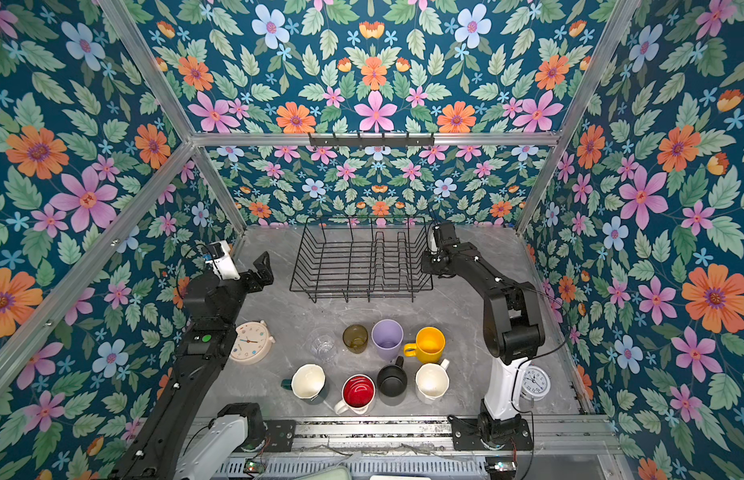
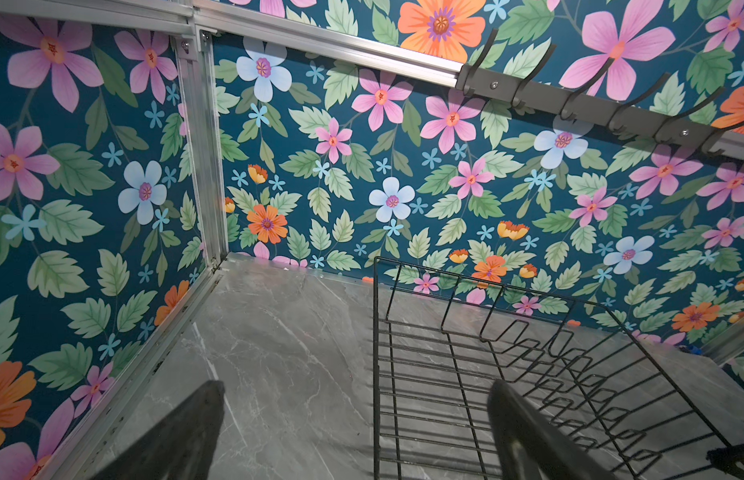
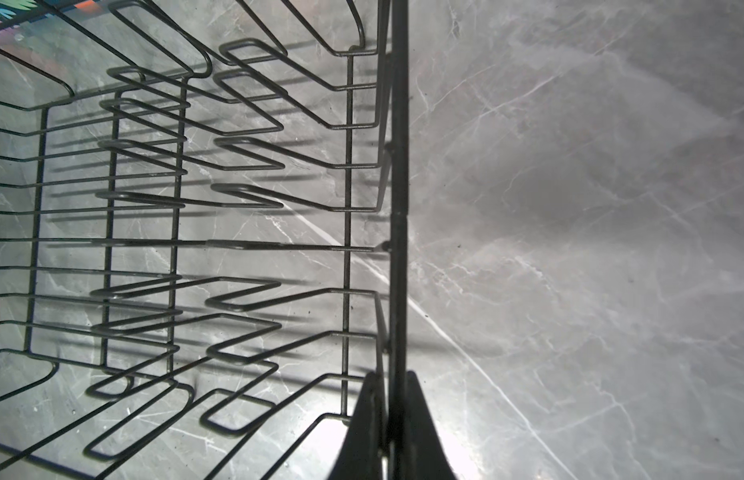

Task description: Load the cups into the dish rack

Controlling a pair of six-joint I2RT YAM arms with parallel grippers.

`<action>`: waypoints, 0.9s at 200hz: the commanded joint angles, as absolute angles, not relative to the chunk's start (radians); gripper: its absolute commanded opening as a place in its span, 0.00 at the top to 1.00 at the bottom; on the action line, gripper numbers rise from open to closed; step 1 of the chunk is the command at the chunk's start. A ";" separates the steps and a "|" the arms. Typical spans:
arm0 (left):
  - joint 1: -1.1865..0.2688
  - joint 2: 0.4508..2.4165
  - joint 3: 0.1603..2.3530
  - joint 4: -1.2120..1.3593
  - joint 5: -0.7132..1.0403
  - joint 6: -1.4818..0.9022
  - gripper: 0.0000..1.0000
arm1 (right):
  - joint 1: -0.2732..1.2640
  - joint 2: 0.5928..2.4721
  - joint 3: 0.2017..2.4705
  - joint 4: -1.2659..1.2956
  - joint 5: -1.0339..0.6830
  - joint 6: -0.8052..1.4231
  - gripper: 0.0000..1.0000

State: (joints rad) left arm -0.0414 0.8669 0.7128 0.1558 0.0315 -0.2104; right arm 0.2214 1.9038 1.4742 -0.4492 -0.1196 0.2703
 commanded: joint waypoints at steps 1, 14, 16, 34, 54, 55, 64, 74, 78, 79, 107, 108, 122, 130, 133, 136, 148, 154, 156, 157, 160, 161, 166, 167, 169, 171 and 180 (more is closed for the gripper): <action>-0.041 0.868 0.716 0.150 0.040 -0.212 0.00 | 0.215 1.904 1.460 -0.508 -0.041 0.198 1.00; -0.040 0.870 0.716 0.149 0.040 -0.213 0.00 | 0.213 1.901 1.454 -0.508 -0.040 0.199 1.00; -0.040 0.869 0.716 0.149 0.040 -0.213 0.00 | 0.213 1.900 1.454 -0.508 -0.040 0.198 1.00; -0.039 0.870 0.718 0.149 0.040 -0.213 0.00 | 0.213 1.894 1.442 -0.504 -0.039 0.202 1.00; -0.038 0.872 0.718 0.146 0.038 -0.213 0.00 | 0.212 1.889 1.433 -0.505 -0.031 0.206 1.00; -0.038 0.873 0.718 0.146 0.038 -0.213 0.00 | 0.212 1.888 1.433 -0.505 -0.030 0.206 1.00; -0.039 0.874 0.718 0.146 0.038 -0.214 0.00 | 0.212 1.887 1.432 -0.507 -0.026 0.207 1.00; -0.038 0.874 0.719 0.145 0.038 -0.215 0.00 | 0.212 1.885 1.433 -0.511 -0.025 0.208 1.00; -0.039 0.875 0.719 0.146 0.038 -0.216 0.00 | 0.212 1.884 1.433 -0.513 -0.024 0.209 1.00; -0.039 0.876 0.719 0.146 0.038 -0.216 0.00 | 0.212 1.885 1.433 -0.513 -0.023 0.209 0.99; -0.038 0.882 0.720 0.143 0.039 -0.218 0.00 | 0.212 1.870 1.429 -0.517 -0.021 0.226 0.76; -0.037 0.882 0.720 0.143 0.039 -0.218 0.00 | 0.212 1.869 1.429 -0.517 -0.021 0.227 0.76; -0.037 0.883 0.721 0.141 0.038 -0.218 0.00 | 0.212 1.856 1.426 -0.517 -0.027 0.235 0.69; -0.038 0.885 0.720 0.141 0.038 -0.218 0.00 | 0.212 1.846 1.424 -0.515 -0.028 0.240 0.66; -0.038 0.885 0.721 0.141 0.038 -0.218 0.00 | 0.212 1.842 1.424 -0.514 -0.028 0.242 0.64; -0.038 0.885 0.721 0.140 0.037 -0.218 0.00 | 0.212 1.837 1.422 -0.514 -0.029 0.243 0.62; -0.038 0.887 0.723 0.138 0.035 -0.219 0.00 | 0.212 1.818 1.414 -0.509 -0.028 0.251 0.51; -0.037 0.890 0.723 0.137 0.035 -0.219 0.00 | 0.212 1.807 1.410 -0.508 -0.029 0.255 0.49; -0.038 0.891 0.723 0.136 0.035 -0.219 0.00 | 0.212 1.802 1.409 -0.508 -0.029 0.256 0.48; -0.037 0.891 0.724 0.135 0.035 -0.219 0.00 | 0.212 1.800 1.409 -0.508 -0.029 0.256 0.47; -0.038 0.890 0.723 0.135 0.035 -0.219 0.00 | 0.212 1.794 1.408 -0.508 -0.030 0.257 0.46; -0.038 0.891 0.724 0.134 0.035 -0.219 0.00 | 0.212 1.792 1.407 -0.508 -0.030 0.258 0.45; -0.038 0.893 0.725 0.133 0.035 -0.219 0.00 | 0.212 1.781 1.401 -0.505 -0.033 0.261 0.43; -0.037 0.893 0.725 0.133 0.035 -0.220 0.00 | 0.212 1.779 1.401 -0.505 -0.032 0.262 0.43; -0.038 0.894 0.725 0.132 0.035 -0.221 0.00 | 0.212 1.775 1.399 -0.504 -0.034 0.262 0.43; -0.038 0.895 0.725 0.132 0.035 -0.220 0.00 | 0.212 1.769 1.398 -0.503 -0.035 0.262 0.42; -0.038 0.897 0.727 0.129 0.035 -0.222 0.00 | 0.212 1.743 1.386 -0.498 -0.034 0.269 0.40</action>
